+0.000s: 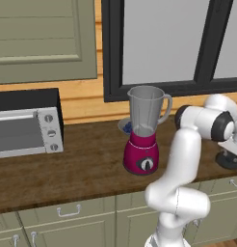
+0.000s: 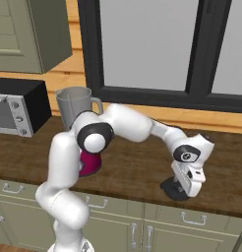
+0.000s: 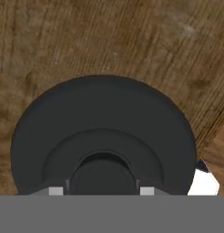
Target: Close the lid blender by securely placing the lid on top.
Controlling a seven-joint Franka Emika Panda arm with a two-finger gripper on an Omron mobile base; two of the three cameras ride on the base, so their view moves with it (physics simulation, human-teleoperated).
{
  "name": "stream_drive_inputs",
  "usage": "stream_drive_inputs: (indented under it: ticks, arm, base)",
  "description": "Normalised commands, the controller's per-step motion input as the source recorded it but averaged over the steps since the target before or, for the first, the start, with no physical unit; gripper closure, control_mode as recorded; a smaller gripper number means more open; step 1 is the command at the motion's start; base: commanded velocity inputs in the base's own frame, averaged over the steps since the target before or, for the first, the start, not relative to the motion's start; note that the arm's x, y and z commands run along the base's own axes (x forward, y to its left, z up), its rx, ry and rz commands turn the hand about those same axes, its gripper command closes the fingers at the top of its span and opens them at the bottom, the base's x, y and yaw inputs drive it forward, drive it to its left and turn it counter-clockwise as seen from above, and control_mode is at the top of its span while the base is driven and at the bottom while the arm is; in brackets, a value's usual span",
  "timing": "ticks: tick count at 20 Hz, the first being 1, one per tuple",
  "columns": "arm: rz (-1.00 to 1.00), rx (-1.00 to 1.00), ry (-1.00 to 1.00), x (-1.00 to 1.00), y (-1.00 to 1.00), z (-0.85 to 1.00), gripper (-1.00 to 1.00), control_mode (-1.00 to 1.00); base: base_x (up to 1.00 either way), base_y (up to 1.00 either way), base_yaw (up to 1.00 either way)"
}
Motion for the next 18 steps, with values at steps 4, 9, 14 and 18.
stream_drive_inputs:
  ticks: [4,9,14,18]
  arm:
    - [0.0,0.0,-0.09,-0.43,0.44,0.78,1.0,-1.0]
    - [0.0,0.0,-0.18,-0.15,0.78,1.0,1.0,-1.0]
    - [0.0,-0.01,-0.1,0.01,0.99,1.0,1.0,-1.0]
    - [-0.02,0.0,-0.01,0.0,0.84,1.0,1.0,-1.0]
  base:
    - [0.0,0.0,0.0]
    - [0.0,0.0,0.0]
    - [0.0,0.0,0.0]
    - [0.0,0.0,0.0]
